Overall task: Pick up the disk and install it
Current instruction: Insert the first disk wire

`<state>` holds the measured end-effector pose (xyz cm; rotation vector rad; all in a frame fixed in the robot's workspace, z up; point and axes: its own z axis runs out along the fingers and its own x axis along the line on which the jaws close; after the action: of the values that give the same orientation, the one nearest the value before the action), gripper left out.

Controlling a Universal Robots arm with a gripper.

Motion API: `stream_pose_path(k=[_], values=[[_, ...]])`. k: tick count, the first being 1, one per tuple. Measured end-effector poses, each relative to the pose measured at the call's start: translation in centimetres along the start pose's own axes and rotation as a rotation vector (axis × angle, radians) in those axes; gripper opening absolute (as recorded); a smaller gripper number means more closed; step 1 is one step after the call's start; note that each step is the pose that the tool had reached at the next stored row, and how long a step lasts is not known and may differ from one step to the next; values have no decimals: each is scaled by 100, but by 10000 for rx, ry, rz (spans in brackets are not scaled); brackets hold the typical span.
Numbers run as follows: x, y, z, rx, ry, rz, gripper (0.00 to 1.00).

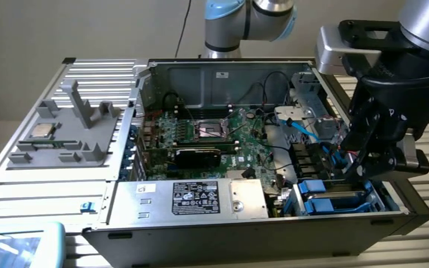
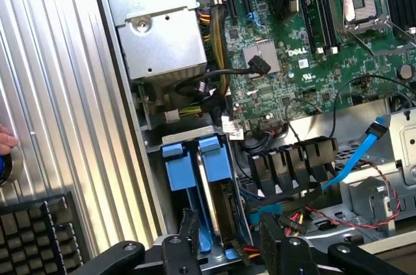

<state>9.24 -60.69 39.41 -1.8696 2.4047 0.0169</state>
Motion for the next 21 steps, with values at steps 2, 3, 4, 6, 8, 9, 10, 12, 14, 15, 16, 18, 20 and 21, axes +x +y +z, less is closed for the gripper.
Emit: stream_pose_path(k=[2,3,4,6,8,9,10,12,14,15,16,18,20,21], values=[[-6,-23,2,-19,-35,-143,50],[-8,-33,3,-28,-48,-225,50],[-11,-42,2,-37,-55,-316,50],[-15,-57,5,-57,-72,-543,50],[-18,-71,6,-78,-85,-787,50],[-19,-78,8,-88,-93,-900,50],[-21,-85,9,-99,-102,-1013,50],[-25,-100,10,-119,-118,-1237,50],[-29,-116,12,-137,-132,-1448,50],[-31,-125,13,-146,-140,-1553,50],[-33,-135,13,-156,-149,-1650,50],[-39,-155,15,-173,-170,-1824,50],[-43,-172,17,-190,-197,-1986,47],[-44,-177,23,-200,-210,-2050,40]])
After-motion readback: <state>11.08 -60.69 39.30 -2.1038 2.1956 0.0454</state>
